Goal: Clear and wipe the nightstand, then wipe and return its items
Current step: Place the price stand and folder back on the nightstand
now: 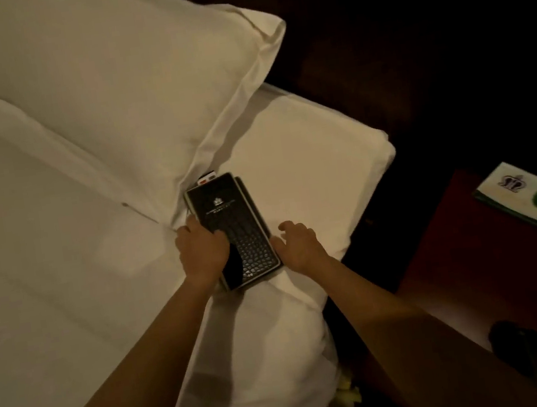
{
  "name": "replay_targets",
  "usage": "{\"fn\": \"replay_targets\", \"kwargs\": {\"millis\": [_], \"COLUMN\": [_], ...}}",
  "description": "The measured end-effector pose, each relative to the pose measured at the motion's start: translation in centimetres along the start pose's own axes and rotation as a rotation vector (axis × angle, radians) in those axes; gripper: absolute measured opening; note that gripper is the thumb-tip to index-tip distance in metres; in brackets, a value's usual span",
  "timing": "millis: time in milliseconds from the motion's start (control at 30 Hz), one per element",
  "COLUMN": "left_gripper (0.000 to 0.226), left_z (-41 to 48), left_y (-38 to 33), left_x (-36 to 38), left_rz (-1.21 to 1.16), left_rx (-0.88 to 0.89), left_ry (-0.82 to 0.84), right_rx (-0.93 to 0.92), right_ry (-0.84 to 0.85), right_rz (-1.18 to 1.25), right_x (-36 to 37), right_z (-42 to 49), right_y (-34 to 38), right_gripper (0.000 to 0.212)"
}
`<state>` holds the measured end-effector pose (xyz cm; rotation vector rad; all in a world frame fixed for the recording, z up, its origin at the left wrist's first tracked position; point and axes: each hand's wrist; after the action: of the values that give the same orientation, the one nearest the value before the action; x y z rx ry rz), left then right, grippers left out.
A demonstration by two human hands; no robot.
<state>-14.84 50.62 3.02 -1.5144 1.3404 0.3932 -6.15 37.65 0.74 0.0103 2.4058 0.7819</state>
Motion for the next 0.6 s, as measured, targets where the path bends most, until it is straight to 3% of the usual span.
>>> {"fn": "replay_targets", "kwargs": {"millis": [233, 467, 600], "left_gripper": [0.048, 0.048, 0.059], "left_z": [1.7, 2.5, 2.2], "left_y": [1.3, 1.0, 0.4], "left_x": [1.3, 2.3, 2.5], "left_rz": [-0.152, -0.513, -0.6], "left_rx": [-0.095, -0.272, -0.309], "left_ry": [0.172, 0.182, 0.185], "right_rx": [0.039, 0.077, 0.097], "right_ry": [-0.027, -0.083, -0.11], "right_rz": [0.075, 0.101, 0.133], "right_x": [1.8, 2.9, 3.2], "right_z": [2.0, 3.0, 2.9], "right_y": [2.5, 3.9, 4.1], "right_gripper": [0.047, 0.051, 0.051]}}
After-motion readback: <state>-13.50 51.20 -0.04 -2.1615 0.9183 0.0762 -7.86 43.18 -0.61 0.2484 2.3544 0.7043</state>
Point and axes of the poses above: each hand's wrist, its own z-axis towards the middle knuckle, its own x-axis out of the palm, y = z × x
